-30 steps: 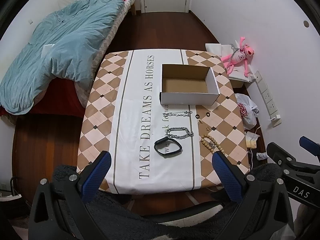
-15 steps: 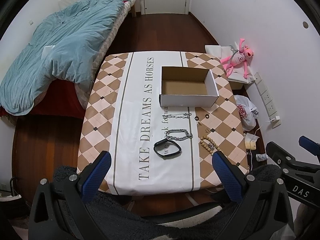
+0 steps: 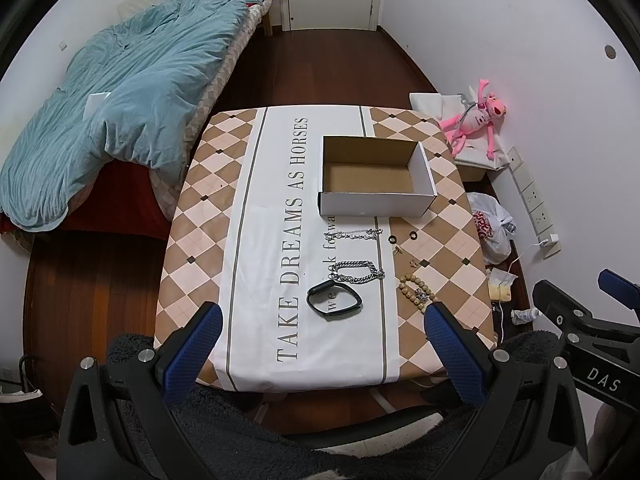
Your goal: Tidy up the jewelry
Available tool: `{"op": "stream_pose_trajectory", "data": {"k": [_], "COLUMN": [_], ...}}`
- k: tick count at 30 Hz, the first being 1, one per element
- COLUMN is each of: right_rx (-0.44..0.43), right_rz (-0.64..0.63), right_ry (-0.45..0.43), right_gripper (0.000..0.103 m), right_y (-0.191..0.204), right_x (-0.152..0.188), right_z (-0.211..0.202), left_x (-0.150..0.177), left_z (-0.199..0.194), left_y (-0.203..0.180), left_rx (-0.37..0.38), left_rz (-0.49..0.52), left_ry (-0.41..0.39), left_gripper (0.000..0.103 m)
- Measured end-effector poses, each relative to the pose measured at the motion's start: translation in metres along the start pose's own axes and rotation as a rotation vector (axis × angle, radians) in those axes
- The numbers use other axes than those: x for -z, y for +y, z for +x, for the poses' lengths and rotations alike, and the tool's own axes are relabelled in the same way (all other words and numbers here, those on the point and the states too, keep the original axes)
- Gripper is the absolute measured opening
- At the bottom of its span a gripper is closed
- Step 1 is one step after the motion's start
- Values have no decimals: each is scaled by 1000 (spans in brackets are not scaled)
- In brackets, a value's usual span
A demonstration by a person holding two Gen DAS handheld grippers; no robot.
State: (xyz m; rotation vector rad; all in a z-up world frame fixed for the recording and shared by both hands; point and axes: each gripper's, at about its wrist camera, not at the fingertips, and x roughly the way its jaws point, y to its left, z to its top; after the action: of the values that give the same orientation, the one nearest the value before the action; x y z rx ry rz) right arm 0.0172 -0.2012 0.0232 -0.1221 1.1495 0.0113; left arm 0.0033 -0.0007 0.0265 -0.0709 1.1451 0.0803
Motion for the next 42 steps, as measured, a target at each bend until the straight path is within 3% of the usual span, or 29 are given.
{"op": "stream_pose_trajectory", "data": {"k": [17,22,30,34,41,42], "right_rx": [1,41,49,25,5,2], "right_rz": [6,17,-1,-17,-31,-33], "right_ry": [-10,34,211,279,332,338], "right_gripper": [103,103,100,91,74,71], "right_y": [0,-3,2,10,18,18], "right_x": [-6,-17,-2,11,22,22], "right_z": [7,54,166,205,238,240], "left_x": [-13,-28,-15,-3,11,12], "left_z": [8,44,133,164,190,192], "left_y": [0,8,11,14,23,24], "left_rx": [-24,-80,-127,-116,-18,-3], "left_rz": [9,9,46,41,-16,-21], "left_ry": [-28,-34,112,184,253,258], "left_gripper": [103,103,103,102,102,96]}}
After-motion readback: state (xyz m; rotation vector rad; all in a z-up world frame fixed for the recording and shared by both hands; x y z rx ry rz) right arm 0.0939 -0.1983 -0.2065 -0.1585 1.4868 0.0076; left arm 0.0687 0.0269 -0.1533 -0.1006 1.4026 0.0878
